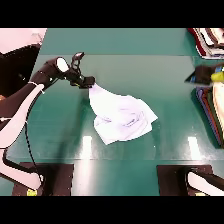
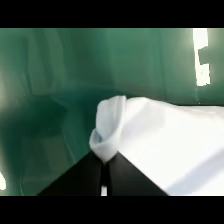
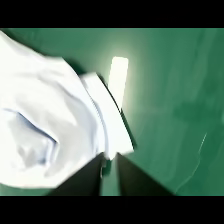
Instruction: Fold the shirts.
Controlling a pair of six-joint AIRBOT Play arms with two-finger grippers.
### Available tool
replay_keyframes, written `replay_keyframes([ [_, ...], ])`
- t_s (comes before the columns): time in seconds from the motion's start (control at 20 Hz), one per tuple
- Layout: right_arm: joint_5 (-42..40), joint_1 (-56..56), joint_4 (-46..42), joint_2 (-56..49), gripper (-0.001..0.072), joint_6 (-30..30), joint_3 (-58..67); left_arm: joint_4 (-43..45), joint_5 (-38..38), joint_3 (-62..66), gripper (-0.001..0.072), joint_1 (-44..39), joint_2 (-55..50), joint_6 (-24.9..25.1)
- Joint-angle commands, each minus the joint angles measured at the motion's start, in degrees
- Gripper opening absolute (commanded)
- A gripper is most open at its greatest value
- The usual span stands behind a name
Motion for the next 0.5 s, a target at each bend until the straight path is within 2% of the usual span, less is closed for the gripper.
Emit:
replay_keyframes([
  [0.0, -2.6, -3.2, 0.8, 1.4, 0.0418, -0.1, -18.8, 1.1, -1.8, 3.9, 0.0023, 0.1, 1.4, 1.6],
  [0.2, -13.6, 2.5, 9.4, -0.7, 0.0417, -5.6, -34.1, 0.6, -2.3, 3.9, 0.0023, 0.0, 1.6, 1.5],
  [0.35, -19.9, 9.3, 15.9, -6.3, 0.0417, -8.6, -35.8, 0.6, -3.1, 3.9, 0.0023, 0.0, 1.6, 1.5],
  [0.45, -23.5, 13.5, 17.1, -10.1, 0.0417, -8.8, -34.1, 0.7, -3.5, 3.9, 0.0023, 0.0, 1.6, 1.5],
])
